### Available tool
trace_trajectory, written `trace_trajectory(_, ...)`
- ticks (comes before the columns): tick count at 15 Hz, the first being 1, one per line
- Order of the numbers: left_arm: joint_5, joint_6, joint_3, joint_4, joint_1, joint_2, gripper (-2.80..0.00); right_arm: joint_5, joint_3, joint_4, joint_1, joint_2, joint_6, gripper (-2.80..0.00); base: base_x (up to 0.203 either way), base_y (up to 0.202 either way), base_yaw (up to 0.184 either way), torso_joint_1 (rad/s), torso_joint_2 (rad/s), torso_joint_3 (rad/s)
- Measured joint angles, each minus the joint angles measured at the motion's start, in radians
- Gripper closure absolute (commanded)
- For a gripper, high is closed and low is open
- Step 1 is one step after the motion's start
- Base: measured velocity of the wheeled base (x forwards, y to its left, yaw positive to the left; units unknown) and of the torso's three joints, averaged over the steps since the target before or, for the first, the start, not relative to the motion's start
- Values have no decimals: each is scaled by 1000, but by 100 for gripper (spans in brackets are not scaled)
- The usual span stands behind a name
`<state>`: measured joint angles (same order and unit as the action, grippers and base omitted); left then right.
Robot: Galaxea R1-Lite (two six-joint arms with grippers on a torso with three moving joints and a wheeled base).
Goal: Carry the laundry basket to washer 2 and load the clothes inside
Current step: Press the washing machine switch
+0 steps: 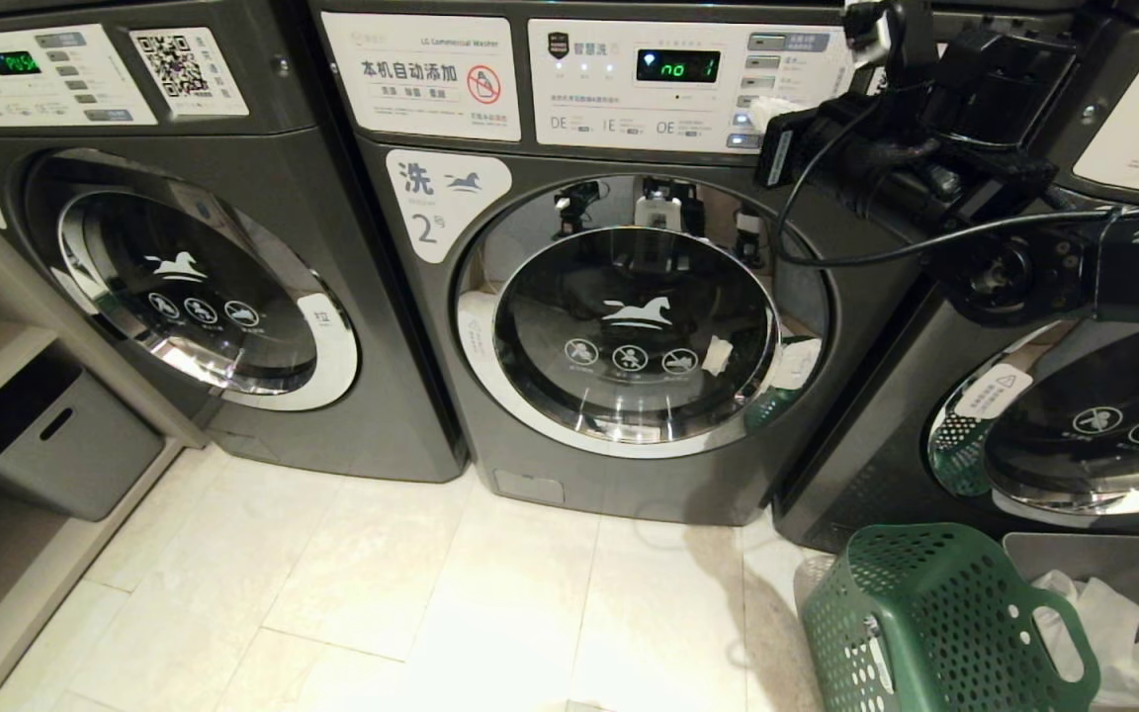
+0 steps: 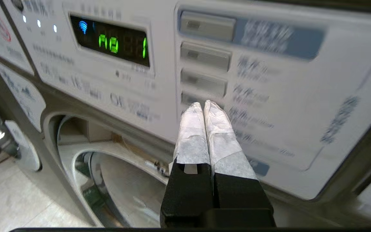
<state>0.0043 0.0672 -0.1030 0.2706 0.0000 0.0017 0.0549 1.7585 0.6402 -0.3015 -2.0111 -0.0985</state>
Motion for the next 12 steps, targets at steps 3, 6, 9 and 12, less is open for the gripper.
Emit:
trace_trajectory(3,0,0,0,0,0,0,0,0,0,-3,0,10,0,0,0,0,0,0,0,0)
trace_trajectory(6,1,-1,0,0,0,0,0,0,-50,0,0,31,-3,0,0,0,0,0,0,0)
trace_trajectory(9,1,0,0,0,0,0,0,9,-150,1,-2,69,-6,0,0,0,0,0,0,0)
trace_trajectory(12,1,0,0,0,0,0,0,22,-221,6,-1,108,-5,0,0,0,0,0,0,0)
